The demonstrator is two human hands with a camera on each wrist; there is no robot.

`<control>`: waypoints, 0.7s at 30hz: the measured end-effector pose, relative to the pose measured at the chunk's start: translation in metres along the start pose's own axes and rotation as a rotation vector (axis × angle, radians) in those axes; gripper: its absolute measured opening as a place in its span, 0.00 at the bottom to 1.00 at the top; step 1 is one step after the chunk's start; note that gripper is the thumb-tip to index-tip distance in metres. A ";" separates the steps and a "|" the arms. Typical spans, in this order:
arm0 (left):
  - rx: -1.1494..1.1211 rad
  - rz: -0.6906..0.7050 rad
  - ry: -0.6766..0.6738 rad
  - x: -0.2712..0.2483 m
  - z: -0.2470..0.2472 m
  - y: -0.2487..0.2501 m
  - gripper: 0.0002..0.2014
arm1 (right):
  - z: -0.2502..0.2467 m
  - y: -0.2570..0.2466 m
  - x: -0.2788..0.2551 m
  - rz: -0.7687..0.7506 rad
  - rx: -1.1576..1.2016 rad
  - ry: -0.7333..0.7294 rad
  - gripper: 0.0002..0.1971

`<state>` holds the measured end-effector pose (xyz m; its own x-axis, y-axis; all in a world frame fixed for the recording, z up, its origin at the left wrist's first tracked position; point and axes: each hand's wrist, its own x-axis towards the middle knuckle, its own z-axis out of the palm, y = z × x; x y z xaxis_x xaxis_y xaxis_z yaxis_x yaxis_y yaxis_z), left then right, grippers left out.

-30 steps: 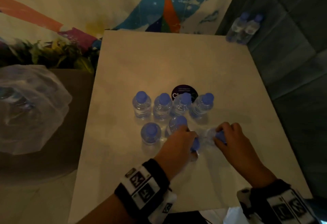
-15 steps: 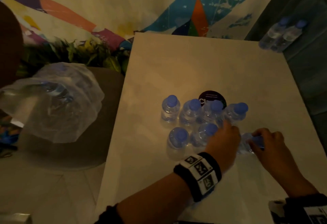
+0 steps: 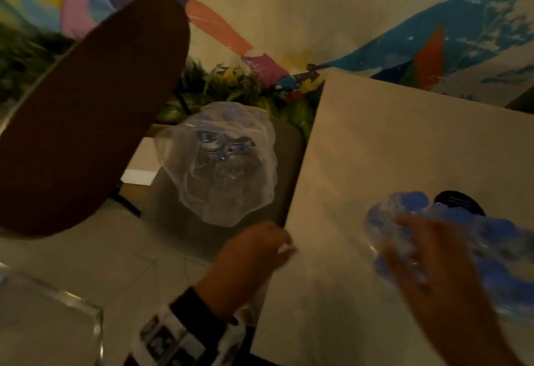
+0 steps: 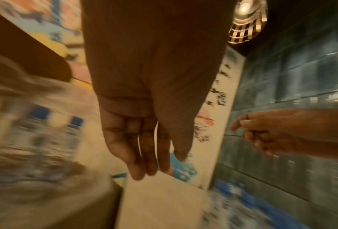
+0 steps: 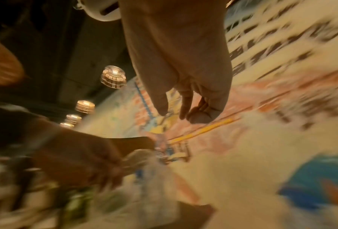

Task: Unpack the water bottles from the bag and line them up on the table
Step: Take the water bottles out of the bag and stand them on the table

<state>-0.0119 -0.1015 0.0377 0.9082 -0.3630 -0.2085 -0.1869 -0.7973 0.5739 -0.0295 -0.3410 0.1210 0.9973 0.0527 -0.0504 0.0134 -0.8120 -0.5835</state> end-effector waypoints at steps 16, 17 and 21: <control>0.197 -0.270 0.247 0.135 -0.109 -0.196 0.27 | 0.243 -0.138 0.282 -0.294 -0.327 -0.304 0.36; 0.167 -0.268 0.240 0.137 -0.109 -0.198 0.26 | 0.245 -0.137 0.287 -0.298 -0.353 -0.330 0.37; 0.164 -0.236 0.322 0.128 -0.113 -0.188 0.15 | 0.240 -0.142 0.292 -0.353 -0.309 -0.299 0.31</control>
<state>0.1820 0.0568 -0.0075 0.9989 -0.0127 -0.0461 0.0069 -0.9161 0.4010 0.2423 -0.0707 -0.0054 0.8653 0.4786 -0.1490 0.4083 -0.8454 -0.3444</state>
